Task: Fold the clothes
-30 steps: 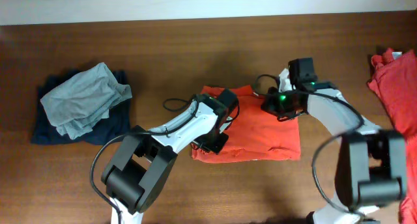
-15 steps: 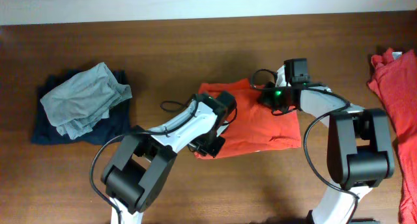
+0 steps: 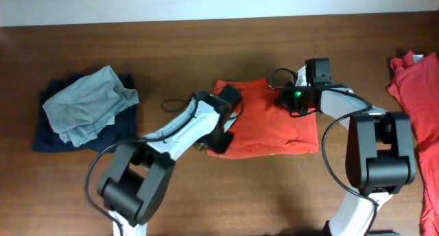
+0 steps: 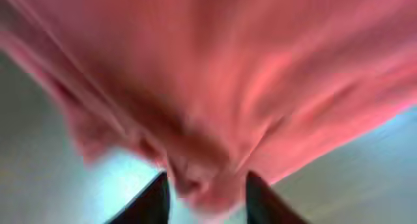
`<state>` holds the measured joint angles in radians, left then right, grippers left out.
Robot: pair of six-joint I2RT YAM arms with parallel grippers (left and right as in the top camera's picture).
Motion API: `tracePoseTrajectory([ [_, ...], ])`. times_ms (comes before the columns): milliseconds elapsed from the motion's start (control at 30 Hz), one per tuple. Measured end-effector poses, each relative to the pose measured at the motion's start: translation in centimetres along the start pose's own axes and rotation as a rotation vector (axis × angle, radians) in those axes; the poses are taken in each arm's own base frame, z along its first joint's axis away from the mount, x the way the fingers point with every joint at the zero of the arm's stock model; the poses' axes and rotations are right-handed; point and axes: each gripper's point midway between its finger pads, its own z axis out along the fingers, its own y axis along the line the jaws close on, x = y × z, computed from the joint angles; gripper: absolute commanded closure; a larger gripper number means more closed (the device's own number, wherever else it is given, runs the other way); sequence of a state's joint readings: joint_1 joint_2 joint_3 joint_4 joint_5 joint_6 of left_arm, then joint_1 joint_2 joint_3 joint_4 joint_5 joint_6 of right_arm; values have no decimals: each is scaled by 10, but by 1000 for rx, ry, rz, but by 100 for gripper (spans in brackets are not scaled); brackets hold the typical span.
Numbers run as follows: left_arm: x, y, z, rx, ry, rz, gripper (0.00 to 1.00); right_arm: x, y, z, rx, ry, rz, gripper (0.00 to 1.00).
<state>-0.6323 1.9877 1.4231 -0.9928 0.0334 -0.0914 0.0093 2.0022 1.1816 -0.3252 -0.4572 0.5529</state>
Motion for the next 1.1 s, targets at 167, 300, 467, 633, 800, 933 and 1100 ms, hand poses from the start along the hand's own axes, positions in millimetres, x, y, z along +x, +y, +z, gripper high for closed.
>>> tracePoseTrajectory([
  [167,-44,-8,-26,38,-195,6,45,4,0,0,-4,21,10,96],
  [300,-49,-10,-23,53,-208,1,45,6,0,-1,-5,29,13,96],
  [467,-44,-8,-1,62,-149,-10,56,7,0,-1,-4,31,14,96],
  [633,-38,-8,19,72,-92,-23,83,7,0,-1,-4,32,15,96],
  [800,-35,-7,19,75,-80,-33,100,8,0,-1,-2,38,18,96],
  [933,-25,-6,20,71,-36,-36,100,10,0,-1,-2,49,23,96],
  [1100,-6,0,20,58,43,-51,100,13,0,-1,-8,63,27,96],
])
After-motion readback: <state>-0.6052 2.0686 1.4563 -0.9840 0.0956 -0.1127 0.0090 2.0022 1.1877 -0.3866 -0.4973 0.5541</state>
